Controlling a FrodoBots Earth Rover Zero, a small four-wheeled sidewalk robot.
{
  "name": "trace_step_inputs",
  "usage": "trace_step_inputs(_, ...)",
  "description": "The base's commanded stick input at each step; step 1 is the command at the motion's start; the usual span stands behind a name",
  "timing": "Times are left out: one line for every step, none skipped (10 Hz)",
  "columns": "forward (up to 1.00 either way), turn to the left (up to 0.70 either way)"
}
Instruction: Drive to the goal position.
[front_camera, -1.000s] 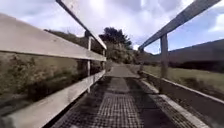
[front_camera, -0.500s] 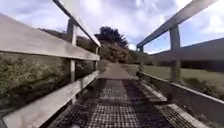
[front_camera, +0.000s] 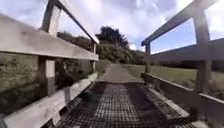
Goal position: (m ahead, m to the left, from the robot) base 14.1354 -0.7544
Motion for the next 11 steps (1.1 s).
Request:
trace_step_inputs(1.0,0.0)
trace_step_inputs(1.0,-0.4)
trace_step_inputs(1.0,-0.4)
trace_step_inputs(1.0,-0.4)
trace_step_inputs(1.0,-0.4)
trace_step_inputs(1.0,-0.14)
trace_step_inputs(1.0,0.0)
trace_step_inputs(1.0,0.0)
trace_step_inputs(1.0,0.0)
trace_step_inputs(1.0,0.0)
trace_step_inputs(1.0,0.0)
